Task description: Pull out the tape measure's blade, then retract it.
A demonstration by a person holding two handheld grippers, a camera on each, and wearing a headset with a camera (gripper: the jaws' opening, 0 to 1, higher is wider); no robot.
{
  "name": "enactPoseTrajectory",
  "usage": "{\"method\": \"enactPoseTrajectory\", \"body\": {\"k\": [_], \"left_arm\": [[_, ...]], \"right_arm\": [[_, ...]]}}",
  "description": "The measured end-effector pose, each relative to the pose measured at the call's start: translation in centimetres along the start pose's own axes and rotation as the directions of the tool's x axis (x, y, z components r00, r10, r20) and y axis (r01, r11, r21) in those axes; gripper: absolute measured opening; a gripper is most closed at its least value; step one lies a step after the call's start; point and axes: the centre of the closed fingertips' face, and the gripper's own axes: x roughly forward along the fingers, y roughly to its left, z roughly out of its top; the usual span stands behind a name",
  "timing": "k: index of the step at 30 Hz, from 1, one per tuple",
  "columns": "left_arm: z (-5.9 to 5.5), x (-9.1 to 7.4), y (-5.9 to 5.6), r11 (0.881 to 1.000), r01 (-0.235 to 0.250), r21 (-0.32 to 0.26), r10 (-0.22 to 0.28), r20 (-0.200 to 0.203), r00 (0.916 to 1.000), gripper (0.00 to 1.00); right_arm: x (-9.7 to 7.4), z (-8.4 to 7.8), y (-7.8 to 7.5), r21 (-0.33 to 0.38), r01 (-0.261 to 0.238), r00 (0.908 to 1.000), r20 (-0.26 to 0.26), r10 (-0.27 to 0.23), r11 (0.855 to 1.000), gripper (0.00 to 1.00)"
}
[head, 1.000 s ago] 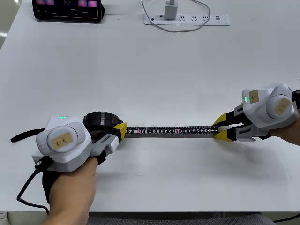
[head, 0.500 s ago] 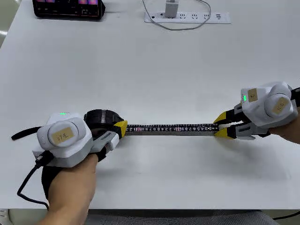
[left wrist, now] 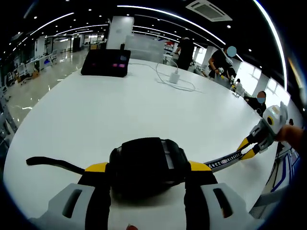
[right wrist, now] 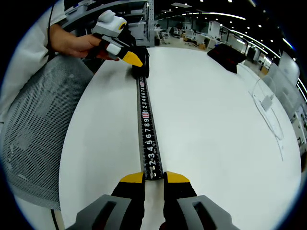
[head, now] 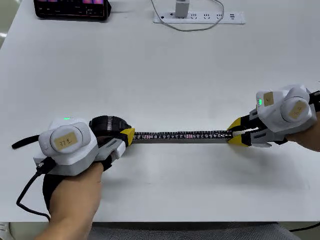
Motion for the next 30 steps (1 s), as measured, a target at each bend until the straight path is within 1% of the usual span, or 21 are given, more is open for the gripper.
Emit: {"method": "enactPoseTrajectory", "body": {"k": [9, 30], "left_arm": [[0.0, -0.1, -0.1, 1.000, 0.005, -0.006, -0.005, 0.000, 1.0000, 0.57], [0.1, -0.1, 0.1, 1.000, 0.020, -0.018, -0.020, 0.004, 0.9998, 0.57]], "right_arm": [[0.3, 0.4, 0.0, -0.003, -0.002, 1.0000, -0.003, 0.002, 1.000, 0.11], [1.4, 2.2, 0.2, -0.003, -0.024, 0.9994, 0.023, 0.024, 1.000, 0.11]]}}
